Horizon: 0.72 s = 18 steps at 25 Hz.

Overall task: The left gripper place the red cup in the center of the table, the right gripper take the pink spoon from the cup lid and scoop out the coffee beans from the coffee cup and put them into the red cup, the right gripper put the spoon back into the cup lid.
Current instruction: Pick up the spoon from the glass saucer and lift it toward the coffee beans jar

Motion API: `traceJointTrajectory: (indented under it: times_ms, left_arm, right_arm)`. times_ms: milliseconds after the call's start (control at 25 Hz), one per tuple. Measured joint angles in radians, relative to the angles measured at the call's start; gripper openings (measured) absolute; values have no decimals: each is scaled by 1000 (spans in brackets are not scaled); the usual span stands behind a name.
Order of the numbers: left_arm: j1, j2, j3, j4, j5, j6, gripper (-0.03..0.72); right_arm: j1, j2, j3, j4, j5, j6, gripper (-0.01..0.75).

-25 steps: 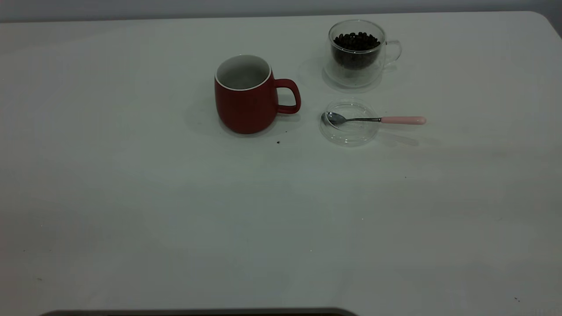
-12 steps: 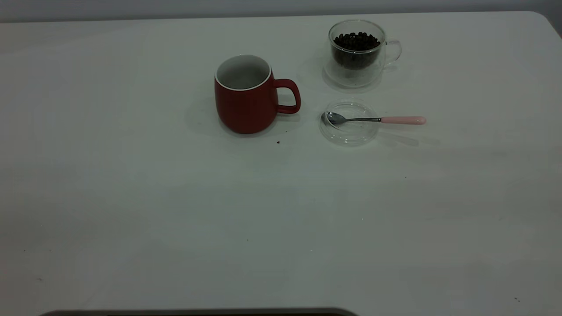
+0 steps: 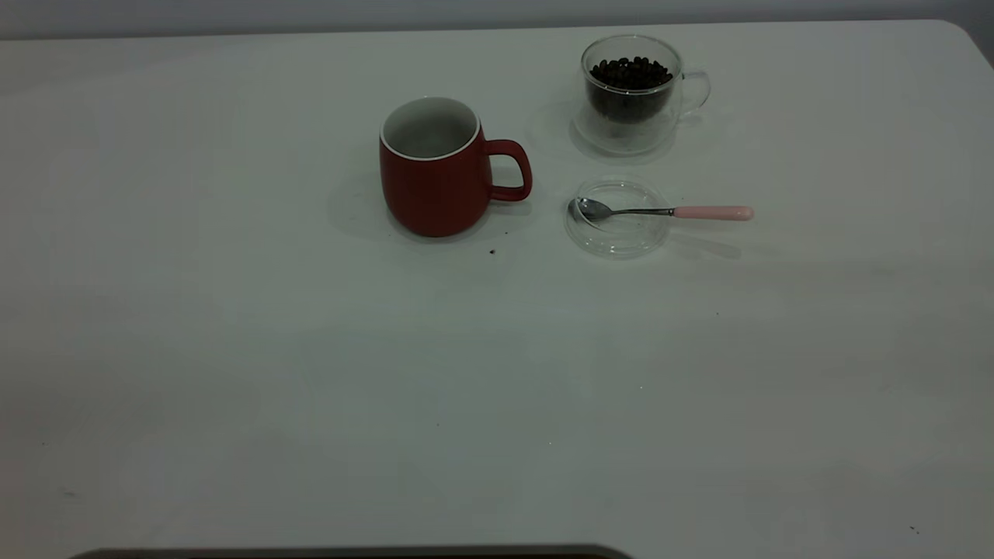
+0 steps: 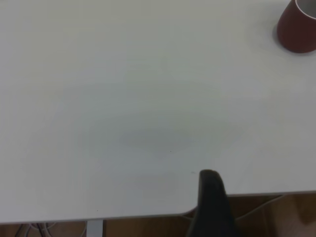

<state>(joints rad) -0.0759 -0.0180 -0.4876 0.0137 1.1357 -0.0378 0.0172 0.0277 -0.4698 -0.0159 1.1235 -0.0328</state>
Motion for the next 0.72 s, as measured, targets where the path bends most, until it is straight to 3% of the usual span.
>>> traceJointTrajectory:
  times_ms: [400,720]
  left_arm:
    - [0,0,0,0,0,0,588]
    - [0,0,0,0,0,0,588]
  right_arm:
    - [0,5,-6,77,-11,12,562]
    - [0,407,-149,241,-223,41,694]
